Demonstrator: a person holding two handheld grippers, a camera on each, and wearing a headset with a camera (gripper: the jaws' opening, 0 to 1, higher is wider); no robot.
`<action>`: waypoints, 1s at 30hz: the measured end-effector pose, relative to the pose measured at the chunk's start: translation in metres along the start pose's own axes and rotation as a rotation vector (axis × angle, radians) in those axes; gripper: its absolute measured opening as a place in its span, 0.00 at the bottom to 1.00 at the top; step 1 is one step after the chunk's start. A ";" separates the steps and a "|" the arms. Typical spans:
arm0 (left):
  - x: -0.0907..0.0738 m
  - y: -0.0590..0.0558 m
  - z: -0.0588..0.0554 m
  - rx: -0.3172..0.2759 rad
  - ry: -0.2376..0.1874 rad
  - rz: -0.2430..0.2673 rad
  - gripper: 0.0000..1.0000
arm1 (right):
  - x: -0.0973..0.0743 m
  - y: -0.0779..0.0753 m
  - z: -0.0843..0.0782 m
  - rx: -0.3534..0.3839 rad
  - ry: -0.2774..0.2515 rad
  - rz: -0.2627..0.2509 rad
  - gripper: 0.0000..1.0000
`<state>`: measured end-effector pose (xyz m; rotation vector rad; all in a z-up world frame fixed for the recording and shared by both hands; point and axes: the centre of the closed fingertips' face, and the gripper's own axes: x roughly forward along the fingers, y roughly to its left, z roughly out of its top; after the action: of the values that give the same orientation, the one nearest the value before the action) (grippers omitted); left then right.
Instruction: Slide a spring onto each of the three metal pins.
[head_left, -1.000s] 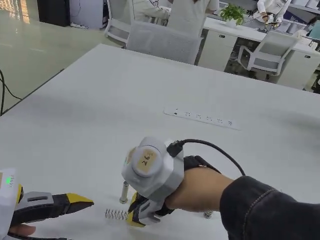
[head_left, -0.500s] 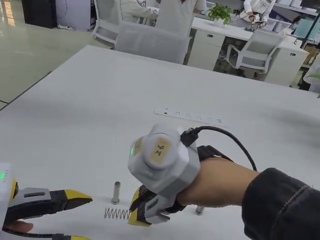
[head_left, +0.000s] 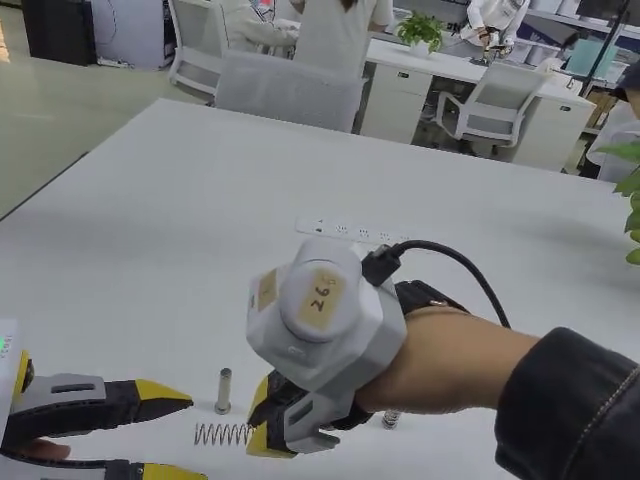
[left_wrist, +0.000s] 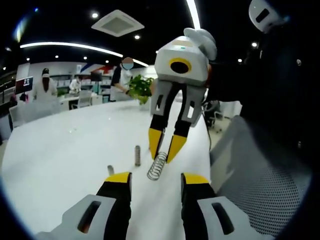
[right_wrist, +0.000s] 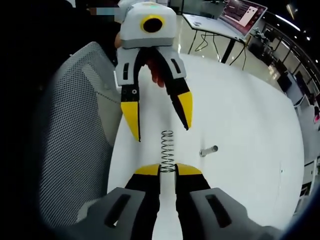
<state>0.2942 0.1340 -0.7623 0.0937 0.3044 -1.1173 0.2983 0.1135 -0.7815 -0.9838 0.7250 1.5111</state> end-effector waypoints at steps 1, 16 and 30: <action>0.000 -0.001 0.000 0.001 0.000 -0.002 0.31 | 0.000 -0.001 0.000 -0.002 0.000 0.000 0.07; 0.004 -0.006 0.002 -0.004 -0.007 -0.042 0.13 | 0.000 0.004 0.006 -0.040 -0.012 0.022 0.07; 0.007 -0.005 0.001 0.001 0.004 -0.048 0.04 | 0.000 0.005 0.005 -0.057 -0.018 0.024 0.07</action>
<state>0.2923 0.1252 -0.7629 0.0898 0.3107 -1.1648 0.2926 0.1174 -0.7798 -1.0061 0.6862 1.5675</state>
